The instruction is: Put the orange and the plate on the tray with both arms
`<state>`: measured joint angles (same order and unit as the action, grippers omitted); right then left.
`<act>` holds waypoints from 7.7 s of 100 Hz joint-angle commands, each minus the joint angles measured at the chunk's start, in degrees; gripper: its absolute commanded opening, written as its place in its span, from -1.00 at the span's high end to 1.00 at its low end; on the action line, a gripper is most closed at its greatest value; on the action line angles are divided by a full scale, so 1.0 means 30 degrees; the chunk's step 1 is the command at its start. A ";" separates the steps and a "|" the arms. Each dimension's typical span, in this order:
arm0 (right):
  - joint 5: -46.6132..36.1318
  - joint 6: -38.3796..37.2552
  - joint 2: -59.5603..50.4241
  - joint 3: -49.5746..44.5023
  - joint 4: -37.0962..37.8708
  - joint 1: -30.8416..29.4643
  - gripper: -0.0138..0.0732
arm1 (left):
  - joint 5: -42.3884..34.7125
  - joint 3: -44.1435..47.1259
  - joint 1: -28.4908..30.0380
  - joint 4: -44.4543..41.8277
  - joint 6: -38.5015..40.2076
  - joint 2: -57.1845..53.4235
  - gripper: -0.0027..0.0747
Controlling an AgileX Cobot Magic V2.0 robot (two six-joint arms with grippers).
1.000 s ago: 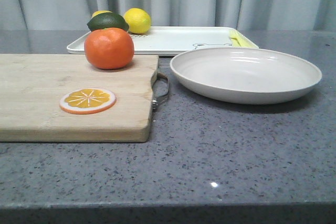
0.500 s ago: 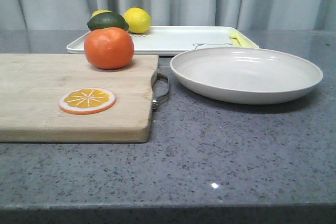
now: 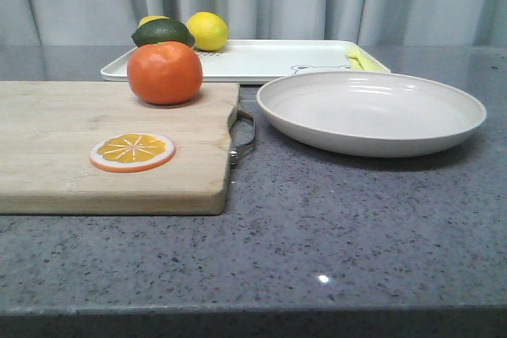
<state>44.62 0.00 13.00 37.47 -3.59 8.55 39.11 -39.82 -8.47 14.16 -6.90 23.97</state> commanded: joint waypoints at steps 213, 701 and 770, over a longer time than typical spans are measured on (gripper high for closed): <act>-0.1096 0.0000 0.2478 0.1924 -0.0178 -0.0073 -0.54 | -0.7677 -0.8418 -0.5497 1.5083 -1.7414 2.1332 -0.74; -0.6878 0.0000 1.1003 0.1907 -0.4461 -0.0073 -0.53 | -1.4678 0.5847 -0.7268 1.5271 -1.7448 0.3568 -0.62; -0.9115 0.0000 1.9474 0.1907 -0.7624 -0.0010 -0.53 | -1.4678 0.5847 -0.7268 1.5271 -1.7448 0.3568 -0.62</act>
<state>20.65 0.00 72.03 41.55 -24.46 8.55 -2.54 -20.69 -30.40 59.58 -59.14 34.88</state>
